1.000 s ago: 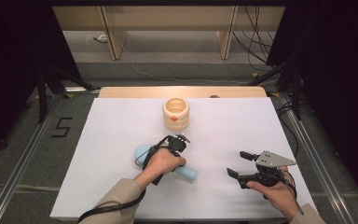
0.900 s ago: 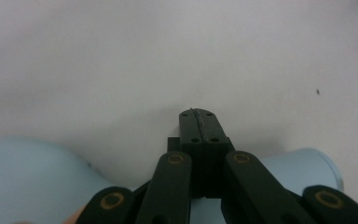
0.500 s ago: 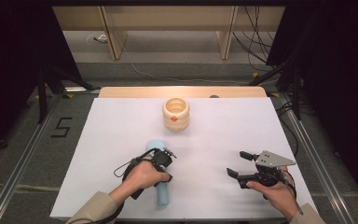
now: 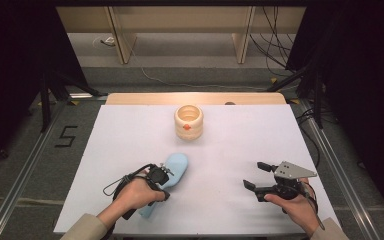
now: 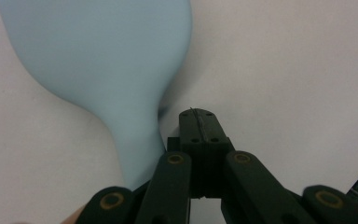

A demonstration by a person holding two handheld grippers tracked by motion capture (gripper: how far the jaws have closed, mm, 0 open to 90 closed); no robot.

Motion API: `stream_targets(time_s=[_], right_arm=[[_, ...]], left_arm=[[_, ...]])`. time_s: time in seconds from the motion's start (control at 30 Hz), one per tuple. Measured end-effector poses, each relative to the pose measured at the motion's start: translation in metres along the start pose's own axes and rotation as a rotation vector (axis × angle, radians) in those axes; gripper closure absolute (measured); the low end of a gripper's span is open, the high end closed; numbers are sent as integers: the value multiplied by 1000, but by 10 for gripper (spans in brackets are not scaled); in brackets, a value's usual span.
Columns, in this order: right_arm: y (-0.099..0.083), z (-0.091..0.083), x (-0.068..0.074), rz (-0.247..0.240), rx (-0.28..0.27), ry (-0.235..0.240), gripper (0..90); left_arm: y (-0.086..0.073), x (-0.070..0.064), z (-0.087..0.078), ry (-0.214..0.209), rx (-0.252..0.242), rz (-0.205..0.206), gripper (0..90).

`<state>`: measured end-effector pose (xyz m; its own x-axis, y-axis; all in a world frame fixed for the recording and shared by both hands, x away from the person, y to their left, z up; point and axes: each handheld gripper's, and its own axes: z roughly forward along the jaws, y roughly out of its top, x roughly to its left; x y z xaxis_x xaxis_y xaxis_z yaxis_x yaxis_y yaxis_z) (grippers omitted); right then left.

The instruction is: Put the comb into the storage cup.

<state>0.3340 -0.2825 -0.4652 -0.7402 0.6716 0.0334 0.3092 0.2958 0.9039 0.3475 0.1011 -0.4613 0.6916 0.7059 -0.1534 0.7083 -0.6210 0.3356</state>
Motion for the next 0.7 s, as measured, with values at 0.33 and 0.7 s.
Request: stream_targets(time_s=[0.33,0.7], right_arm=[[0,0,0,0,-1,-1,172],[0,0,0,1,-3,-2,171]], left_arm=[[-4,3,-2,14,-4,9,898],[-9,1,-15,-41,-96,56,721]])
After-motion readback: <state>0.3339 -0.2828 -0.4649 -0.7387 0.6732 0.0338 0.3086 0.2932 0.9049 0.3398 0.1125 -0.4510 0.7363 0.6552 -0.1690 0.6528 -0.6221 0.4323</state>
